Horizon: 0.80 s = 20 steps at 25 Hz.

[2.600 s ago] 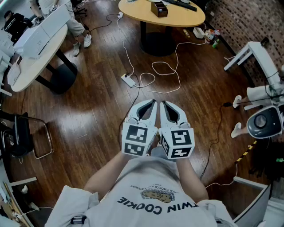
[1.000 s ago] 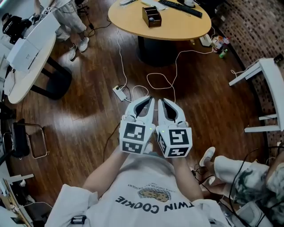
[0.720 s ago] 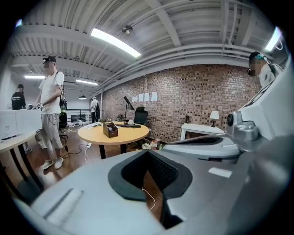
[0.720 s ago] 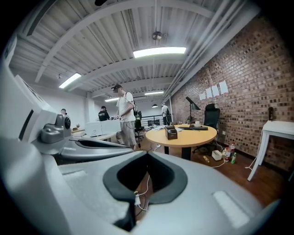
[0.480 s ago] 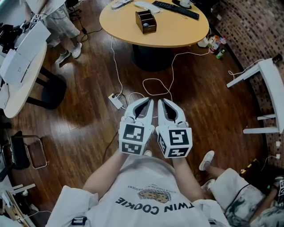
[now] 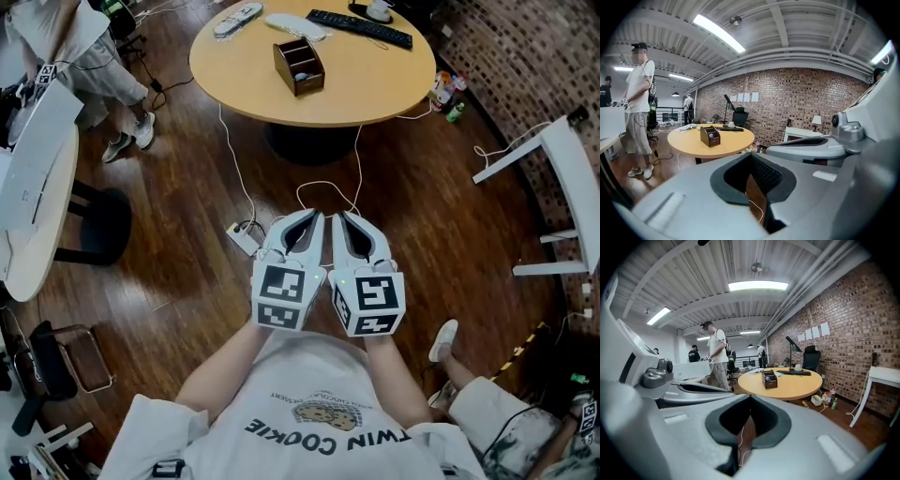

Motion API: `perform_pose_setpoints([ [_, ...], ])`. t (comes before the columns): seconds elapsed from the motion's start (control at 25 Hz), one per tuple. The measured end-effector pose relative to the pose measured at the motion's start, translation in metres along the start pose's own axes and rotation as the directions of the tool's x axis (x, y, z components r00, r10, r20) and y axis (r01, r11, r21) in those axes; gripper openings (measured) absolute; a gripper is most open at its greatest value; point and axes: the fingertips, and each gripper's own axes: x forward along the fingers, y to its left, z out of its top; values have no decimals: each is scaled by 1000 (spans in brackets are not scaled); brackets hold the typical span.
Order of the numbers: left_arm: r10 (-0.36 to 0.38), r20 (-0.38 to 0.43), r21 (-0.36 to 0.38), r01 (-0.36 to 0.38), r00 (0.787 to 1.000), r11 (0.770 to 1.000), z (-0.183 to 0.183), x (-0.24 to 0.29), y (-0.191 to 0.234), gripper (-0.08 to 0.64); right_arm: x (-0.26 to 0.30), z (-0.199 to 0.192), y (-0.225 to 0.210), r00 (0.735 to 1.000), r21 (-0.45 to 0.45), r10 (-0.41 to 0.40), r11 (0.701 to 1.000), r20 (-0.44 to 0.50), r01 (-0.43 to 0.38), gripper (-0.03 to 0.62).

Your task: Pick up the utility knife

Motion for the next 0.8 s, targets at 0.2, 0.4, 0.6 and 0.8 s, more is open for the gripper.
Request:
perform_pose_setpoints([
  [0.2,-50,6,6,50,999,999,12,26,36,8,42,15,-2,999,2,-50,999,-1,50,-2],
  [0.4,-89,4,13,89,996,996,18,44,64,8,75,24,0,996,11,-83,996,-8,83,-2],
  [0.6,-110,13,8,110,994,994,31,62,80,8,97,35,-9,994,18,-113,993,-10,113,-2],
  [0.8,-109,13,1,109,994,994,35,82,95,8,118,43,-20,992,27,-122,992,0,122,-2],
])
